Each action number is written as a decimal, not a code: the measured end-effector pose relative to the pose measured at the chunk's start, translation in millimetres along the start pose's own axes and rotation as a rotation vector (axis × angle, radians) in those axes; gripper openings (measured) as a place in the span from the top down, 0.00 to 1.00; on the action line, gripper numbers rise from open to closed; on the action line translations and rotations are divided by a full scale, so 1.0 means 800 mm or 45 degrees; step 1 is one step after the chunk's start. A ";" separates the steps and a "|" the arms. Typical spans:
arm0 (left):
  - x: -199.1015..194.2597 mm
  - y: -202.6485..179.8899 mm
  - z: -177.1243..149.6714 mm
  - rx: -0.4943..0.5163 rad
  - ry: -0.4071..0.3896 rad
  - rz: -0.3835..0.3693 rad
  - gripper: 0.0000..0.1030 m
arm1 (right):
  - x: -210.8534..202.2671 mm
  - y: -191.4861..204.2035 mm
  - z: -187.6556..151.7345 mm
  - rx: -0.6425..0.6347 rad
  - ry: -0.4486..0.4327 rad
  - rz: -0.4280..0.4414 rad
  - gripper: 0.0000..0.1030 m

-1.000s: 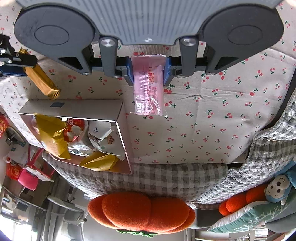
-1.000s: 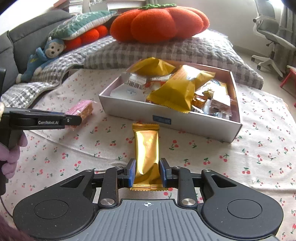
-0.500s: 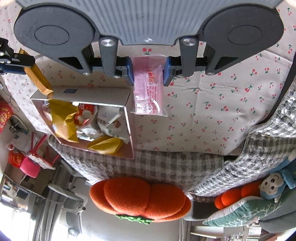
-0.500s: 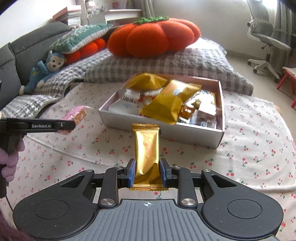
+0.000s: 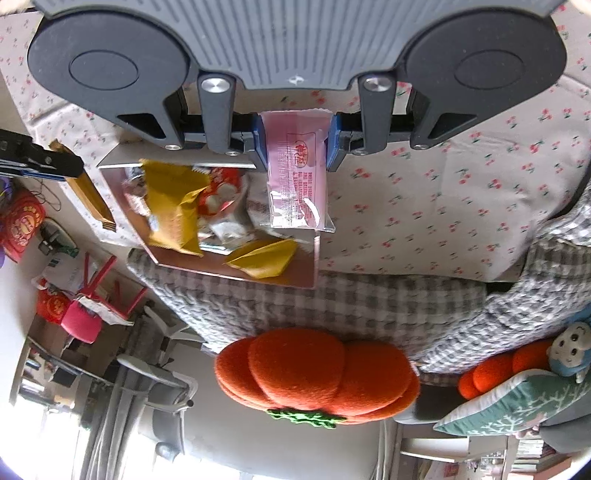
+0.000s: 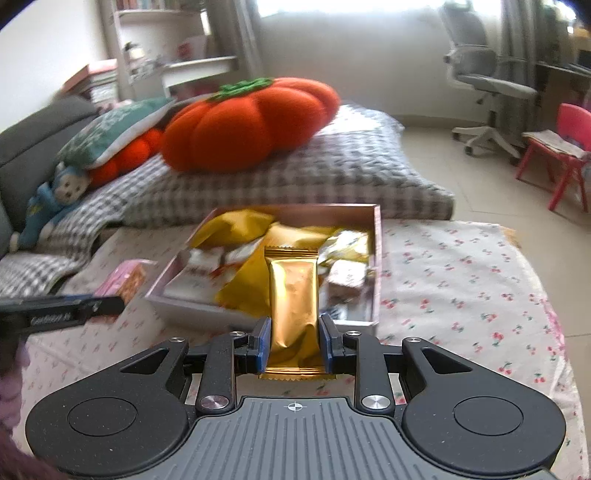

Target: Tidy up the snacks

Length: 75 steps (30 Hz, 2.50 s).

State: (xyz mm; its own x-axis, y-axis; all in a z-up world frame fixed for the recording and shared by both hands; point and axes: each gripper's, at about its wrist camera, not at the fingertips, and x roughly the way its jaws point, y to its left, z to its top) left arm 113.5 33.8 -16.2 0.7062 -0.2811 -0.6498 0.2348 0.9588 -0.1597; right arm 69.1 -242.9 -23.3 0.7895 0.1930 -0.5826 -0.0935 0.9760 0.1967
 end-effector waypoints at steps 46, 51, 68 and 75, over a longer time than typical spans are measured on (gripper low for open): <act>0.059 -0.053 0.013 0.038 0.045 -0.013 0.17 | 0.076 -0.033 0.032 0.208 0.022 -0.092 0.32; 0.046 -0.052 0.012 0.048 0.048 -0.015 0.09 | 0.062 -0.034 0.032 0.186 0.014 -0.099 0.24; 0.000 -0.054 -0.015 0.045 0.123 0.166 0.00 | 0.004 -0.018 0.004 0.076 0.022 -0.094 0.07; -0.029 -0.056 -0.024 0.034 0.172 0.269 0.00 | -0.017 0.001 -0.016 0.013 0.063 -0.123 0.06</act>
State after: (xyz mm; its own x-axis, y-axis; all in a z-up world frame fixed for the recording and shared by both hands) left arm 73.8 -1.9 -8.6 0.6463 -0.0647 -0.7603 0.1099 0.9939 0.0089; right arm 50.6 -243.7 -25.4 0.7635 0.1031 -0.6375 -0.0121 0.9893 0.1456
